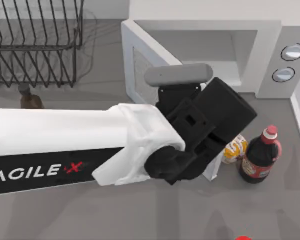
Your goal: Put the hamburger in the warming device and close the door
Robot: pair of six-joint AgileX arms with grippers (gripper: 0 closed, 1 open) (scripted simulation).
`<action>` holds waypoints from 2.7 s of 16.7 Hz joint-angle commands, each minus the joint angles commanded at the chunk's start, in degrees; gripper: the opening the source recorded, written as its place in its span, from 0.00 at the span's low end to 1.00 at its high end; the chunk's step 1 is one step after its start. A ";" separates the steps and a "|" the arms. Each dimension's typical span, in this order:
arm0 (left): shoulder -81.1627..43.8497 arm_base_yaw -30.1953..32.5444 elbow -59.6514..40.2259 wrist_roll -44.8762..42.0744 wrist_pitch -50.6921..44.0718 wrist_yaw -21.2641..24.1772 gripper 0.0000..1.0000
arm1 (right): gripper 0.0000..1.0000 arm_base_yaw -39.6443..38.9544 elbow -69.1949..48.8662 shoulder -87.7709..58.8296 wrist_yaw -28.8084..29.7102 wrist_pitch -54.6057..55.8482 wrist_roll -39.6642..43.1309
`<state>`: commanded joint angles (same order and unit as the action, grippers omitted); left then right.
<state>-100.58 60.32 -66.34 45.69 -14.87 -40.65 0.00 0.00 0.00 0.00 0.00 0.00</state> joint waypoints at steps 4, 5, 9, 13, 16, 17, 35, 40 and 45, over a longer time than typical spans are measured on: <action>-2.43 1.95 -2.68 1.69 -1.81 -1.53 0.00 | 1.00 0.00 0.00 0.00 0.00 0.00 0.00; -2.43 1.95 -2.68 1.69 -1.81 -1.53 0.00 | 1.00 0.00 0.00 0.00 0.00 0.00 0.00; -2.78 2.61 -4.61 1.98 -1.06 -2.50 0.00 | 1.00 0.00 0.00 0.00 0.00 0.00 0.00; -8.44 5.37 -15.82 3.94 -0.77 -5.76 0.00 | 1.00 0.00 0.00 0.00 0.00 0.00 0.00; -14.89 6.85 -25.63 5.82 -6.24 -6.95 0.00 | 1.00 0.00 0.00 0.00 0.00 0.00 0.00; -16.91 7.26 -27.84 6.48 -8.63 -6.89 0.00 | 1.00 0.00 0.00 0.00 0.00 0.00 0.00; -28.23 -4.38 -43.76 -4.60 -14.68 -0.69 0.00 | 1.00 0.00 0.00 0.00 0.00 0.00 0.00; -27.36 -2.52 -40.23 -5.56 -16.55 -1.07 0.00 | 1.00 0.00 0.00 0.00 0.00 0.00 0.00; -35.68 -6.28 -53.05 -9.17 -18.47 1.25 0.00 | 1.00 0.00 0.00 0.00 0.00 0.00 0.00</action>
<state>-136.26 54.04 -119.39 36.53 -33.34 -39.40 0.00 0.00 0.00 0.00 0.00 0.00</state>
